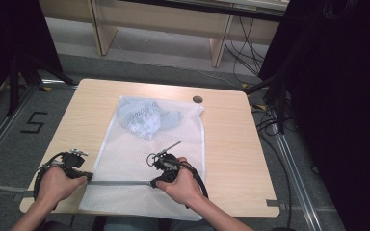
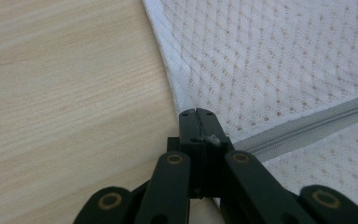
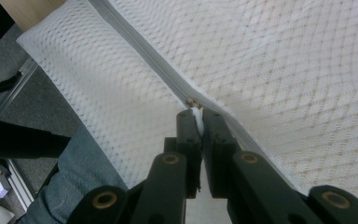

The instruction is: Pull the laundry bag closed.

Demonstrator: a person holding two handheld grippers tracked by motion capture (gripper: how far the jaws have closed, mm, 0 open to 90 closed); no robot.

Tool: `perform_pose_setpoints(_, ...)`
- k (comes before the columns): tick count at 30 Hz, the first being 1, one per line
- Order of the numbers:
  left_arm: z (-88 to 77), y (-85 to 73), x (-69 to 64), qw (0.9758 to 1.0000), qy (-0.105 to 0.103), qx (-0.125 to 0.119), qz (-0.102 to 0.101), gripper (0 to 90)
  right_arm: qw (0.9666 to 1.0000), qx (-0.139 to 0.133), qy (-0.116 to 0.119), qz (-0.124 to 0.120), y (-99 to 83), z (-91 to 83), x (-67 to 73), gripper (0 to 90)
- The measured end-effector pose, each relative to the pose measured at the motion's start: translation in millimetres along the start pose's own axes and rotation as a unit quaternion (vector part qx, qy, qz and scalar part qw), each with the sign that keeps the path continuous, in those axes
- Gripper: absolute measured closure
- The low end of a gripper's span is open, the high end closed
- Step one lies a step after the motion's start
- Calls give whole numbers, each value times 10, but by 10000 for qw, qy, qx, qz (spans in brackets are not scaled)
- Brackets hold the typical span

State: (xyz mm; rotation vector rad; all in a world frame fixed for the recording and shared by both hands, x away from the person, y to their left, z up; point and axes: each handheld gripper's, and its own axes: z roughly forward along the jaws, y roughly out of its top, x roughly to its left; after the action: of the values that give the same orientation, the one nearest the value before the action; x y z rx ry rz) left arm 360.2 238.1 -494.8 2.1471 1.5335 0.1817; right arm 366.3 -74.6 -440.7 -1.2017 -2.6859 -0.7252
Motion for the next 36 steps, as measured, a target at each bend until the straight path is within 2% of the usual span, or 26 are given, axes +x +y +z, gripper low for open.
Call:
perform_pose_setpoints(2, -4, 8, 29, 9997, 17, 20, 228, 897, 9999, 6, 16, 141, -1, -16, 14, 870)
perform_pose_setpoints(3, -9, 15, 33, 9996, 23, 48, 269, 897, 9999, -23, -26, 118, -3, -18, 5, 870)
perform_pose_setpoints(7, -5, 10, 32, 9997, 15, 28, 239, 897, 10000, -35, -4, 62, -27, -24, -21, 870)
perform_pose_setpoints(8, 0, 1, 4, 10000, 0, 3, 29, 897, 10000, -29, 11, 82, -31, -23, -27, 870)
perform_pose_setpoints(11, -14, 8, 10, 9999, -23, 108, 34, 897, 9999, -39, 43, 109, -48, -28, -39, 870)
perform_pose_setpoints(12, -16, 14, 30, 9997, -2, 120, 205, 897, 10000, -36, 5, 91, -51, -25, -43, 870)
perform_pose_setpoints(13, -11, 13, 32, 9996, 23, 64, 256, 897, 9999, 5, 18, 110, -55, -40, -33, 869)
perform_pose_setpoints(14, -19, 19, 31, 9996, 45, 115, 271, 897, 9998, 11, 50, 178, -58, -47, -26, 870)
perform_pose_setpoints(15, -14, 17, 33, 9996, 16, 82, 270, 897, 9998, 25, -23, 190, -65, -48, -27, 870)
perform_pose_setpoints(17, -9, 14, 33, 9996, 20, 45, 265, 897, 10000, 2, -5, 92, -72, -50, -43, 870)
perform_pose_setpoints(18, -12, 16, 32, 9996, 34, 64, 271, 897, 9999, -42, 58, 113, -79, -54, -41, 870)
perform_pose_setpoints(23, -9, 15, 33, 9996, 21, 46, 266, 897, 9999, 45, -44, 128, -100, -59, -67, 870)
perform_pose_setpoints(25, -8, 15, 32, 9996, 23, 45, 269, 897, 9999, -27, 8, 148, -106, -56, -69, 870)
perform_pose_setpoints(29, -10, 16, 33, 9996, 16, 58, 268, 897, 9999, 23, -2, 171, -119, -82, -84, 870)
perform_pose_setpoints(32, -10, 15, 33, 9996, 22, 53, 269, 897, 10000, 52, 35, 58, -131, -98, -115, 870)
perform_pose_setpoints(33, -9, 14, 33, 9996, 22, 45, 263, 897, 9998, 16, 14, 189, -130, -98, -100, 870)
perform_pose_setpoints(36, -3, 7, 26, 9998, 11, 13, 200, 897, 9998, 18, -7, 176, -151, -103, -119, 869)
